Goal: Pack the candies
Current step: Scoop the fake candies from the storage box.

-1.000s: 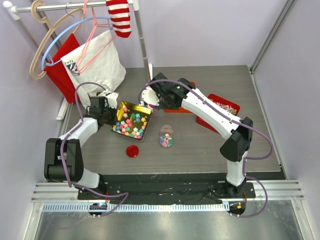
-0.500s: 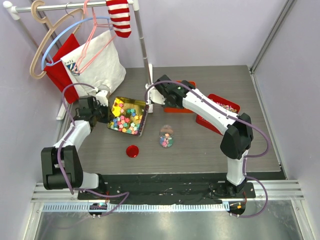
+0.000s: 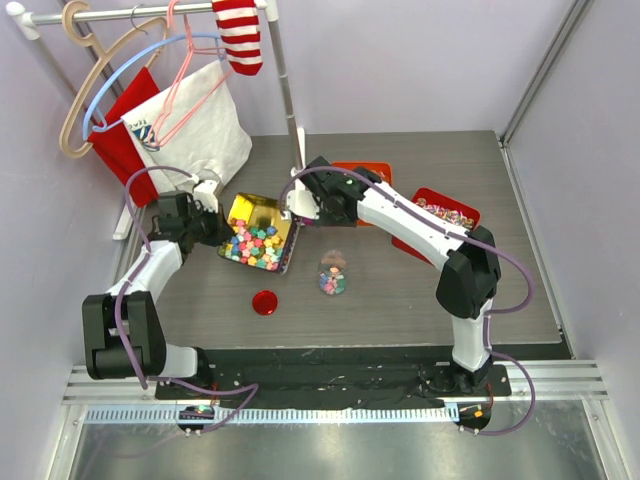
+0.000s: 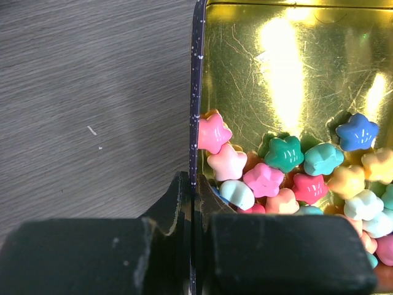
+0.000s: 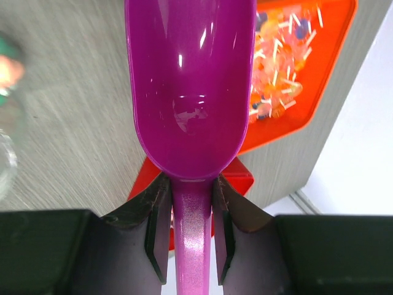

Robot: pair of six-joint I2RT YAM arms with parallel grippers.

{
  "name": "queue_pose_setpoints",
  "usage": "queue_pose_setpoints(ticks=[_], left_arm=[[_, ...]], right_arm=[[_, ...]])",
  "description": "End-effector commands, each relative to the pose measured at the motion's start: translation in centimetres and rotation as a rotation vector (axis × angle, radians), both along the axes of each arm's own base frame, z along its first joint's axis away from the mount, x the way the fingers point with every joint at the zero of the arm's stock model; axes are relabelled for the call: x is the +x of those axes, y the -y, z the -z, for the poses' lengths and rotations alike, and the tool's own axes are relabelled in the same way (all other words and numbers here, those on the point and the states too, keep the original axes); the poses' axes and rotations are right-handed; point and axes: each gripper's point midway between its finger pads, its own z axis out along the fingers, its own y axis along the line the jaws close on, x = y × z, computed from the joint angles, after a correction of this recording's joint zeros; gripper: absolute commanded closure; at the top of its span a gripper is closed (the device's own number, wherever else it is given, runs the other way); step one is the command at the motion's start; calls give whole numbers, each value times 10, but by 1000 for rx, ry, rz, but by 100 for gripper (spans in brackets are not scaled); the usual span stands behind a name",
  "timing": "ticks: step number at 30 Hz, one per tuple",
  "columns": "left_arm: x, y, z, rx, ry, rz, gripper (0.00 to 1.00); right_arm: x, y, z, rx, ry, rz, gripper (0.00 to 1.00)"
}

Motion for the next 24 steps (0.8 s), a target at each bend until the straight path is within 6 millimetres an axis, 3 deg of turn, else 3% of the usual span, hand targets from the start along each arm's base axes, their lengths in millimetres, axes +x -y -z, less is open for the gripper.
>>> queue_pose_setpoints(ticks=[1,6,18,24], left_arm=[[13,8,-24,-48,91,26,100],[14,7,-20,-45,80,23,100],[15,6,-18,-38,74,14,100],[14,5,-17,-38,70,13,100]], right_arm=[[-9,-26,-32,117,35,-80,99],[-17,-36,-45,163,47,-109,99],[-19,-65,-102,399,121,-136,99],[-24,-72,-111,463,118,-143,99]])
